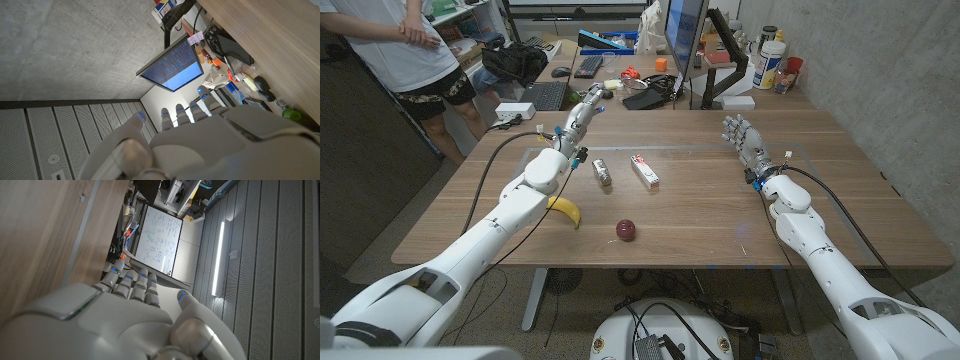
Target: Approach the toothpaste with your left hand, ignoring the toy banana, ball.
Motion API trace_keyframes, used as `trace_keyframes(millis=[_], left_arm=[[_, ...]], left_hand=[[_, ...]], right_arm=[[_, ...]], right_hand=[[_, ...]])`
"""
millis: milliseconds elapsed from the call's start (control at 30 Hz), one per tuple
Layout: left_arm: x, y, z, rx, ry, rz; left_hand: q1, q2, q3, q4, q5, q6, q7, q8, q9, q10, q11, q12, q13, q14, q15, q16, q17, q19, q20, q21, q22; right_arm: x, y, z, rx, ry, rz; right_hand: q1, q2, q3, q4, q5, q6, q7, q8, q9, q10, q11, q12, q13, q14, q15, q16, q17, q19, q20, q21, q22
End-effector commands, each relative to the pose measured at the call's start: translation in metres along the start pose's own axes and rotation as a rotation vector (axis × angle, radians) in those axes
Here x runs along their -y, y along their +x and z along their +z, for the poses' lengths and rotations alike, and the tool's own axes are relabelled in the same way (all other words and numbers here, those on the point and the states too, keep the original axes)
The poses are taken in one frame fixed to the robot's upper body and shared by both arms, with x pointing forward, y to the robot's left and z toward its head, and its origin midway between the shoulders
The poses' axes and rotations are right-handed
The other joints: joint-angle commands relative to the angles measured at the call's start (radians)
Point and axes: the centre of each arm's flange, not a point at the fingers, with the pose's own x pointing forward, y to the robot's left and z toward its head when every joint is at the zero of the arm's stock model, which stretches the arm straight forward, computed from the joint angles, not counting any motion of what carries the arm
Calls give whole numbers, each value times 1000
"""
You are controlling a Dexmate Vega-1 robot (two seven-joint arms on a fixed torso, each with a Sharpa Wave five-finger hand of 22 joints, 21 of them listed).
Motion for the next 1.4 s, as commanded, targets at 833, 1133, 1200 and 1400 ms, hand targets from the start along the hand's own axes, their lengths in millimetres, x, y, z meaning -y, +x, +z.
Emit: trace_keyframes(millis=[833, 1133, 1200, 1400], left_arm=[[5, 15, 22, 47, 130, -44], [8, 17, 28, 65, 168, -63], [9, 18, 29, 70, 174, -68], [14, 22, 35, 88, 195, -86]], left_hand=[[27, 8, 14, -9, 6, 13, -15, 5, 3, 11, -5, 2, 3, 4, -56, 0, 1, 2, -6, -8, 2], [32, 5, 15, -12, 6, 14, -16, 4, 3, 13, -5, 2, 3, 5, -58, 0, 0, 3, -7, -10, 2], [33, 5, 16, -13, 6, 14, -16, 4, 3, 13, -4, 2, 3, 5, -57, 0, 0, 3, -7, -11, 2], [36, 3, 17, -15, 6, 15, -16, 4, 3, 13, -5, 2, 3, 5, -58, 0, 0, 4, -7, -12, 2]], right_arm=[[-7, 3, 5, 31, -12, 22], [-9, 3, 7, 36, -19, 24], [-9, 3, 7, 36, -21, 24], [-10, 3, 7, 38, -22, 26]], right_hand=[[-4, 55, 8, -4, 4, 12, 1, 8, 3, 9, -1, 3, 4, 12, 4, 4, 2, 6, -59, -8, 6], [-4, 55, 8, -4, 4, 14, 2, 8, 3, 10, 0, 2, 4, 12, 4, 4, 2, 7, -58, -10, 6], [-4, 55, 8, -4, 4, 14, 1, 8, 3, 10, 0, 2, 4, 12, 3, 4, 2, 7, -59, -10, 6], [-4, 55, 8, -4, 4, 15, 2, 8, 3, 9, -1, 2, 4, 13, 4, 4, 2, 8, -59, -12, 6]])
